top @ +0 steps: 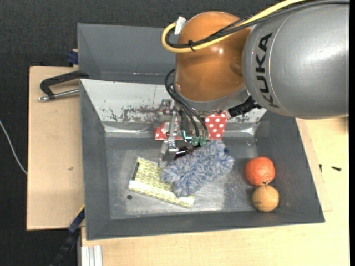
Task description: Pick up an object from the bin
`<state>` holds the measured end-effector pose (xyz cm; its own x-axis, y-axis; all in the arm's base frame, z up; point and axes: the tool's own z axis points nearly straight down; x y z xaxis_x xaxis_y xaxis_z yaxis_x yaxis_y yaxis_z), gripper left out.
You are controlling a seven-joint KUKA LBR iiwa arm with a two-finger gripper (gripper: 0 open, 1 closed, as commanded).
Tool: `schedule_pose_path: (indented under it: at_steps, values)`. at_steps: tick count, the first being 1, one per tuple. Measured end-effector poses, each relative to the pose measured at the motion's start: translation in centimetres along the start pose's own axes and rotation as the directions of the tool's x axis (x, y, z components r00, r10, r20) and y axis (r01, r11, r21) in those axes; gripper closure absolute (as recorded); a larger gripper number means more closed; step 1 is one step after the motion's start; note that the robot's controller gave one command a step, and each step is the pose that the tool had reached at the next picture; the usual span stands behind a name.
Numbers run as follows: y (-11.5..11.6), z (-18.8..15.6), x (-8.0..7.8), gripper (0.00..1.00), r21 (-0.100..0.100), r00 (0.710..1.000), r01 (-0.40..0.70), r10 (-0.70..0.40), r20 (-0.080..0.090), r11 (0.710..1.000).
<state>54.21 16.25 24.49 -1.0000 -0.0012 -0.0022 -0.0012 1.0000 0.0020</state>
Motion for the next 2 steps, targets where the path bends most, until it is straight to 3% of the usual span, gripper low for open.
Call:
schedule_pose_path:
  at_steps: [1, 2]
  values:
    - [0.0, 0.0, 0.0, 0.0, 0.0, 1.0, -0.001, 0.001, 0.0, 1.0]
    - [-0.7, 5.0, 2.1, 0.0, -0.001, 1.0, 0.021, -0.021, 0.004, 1.0]
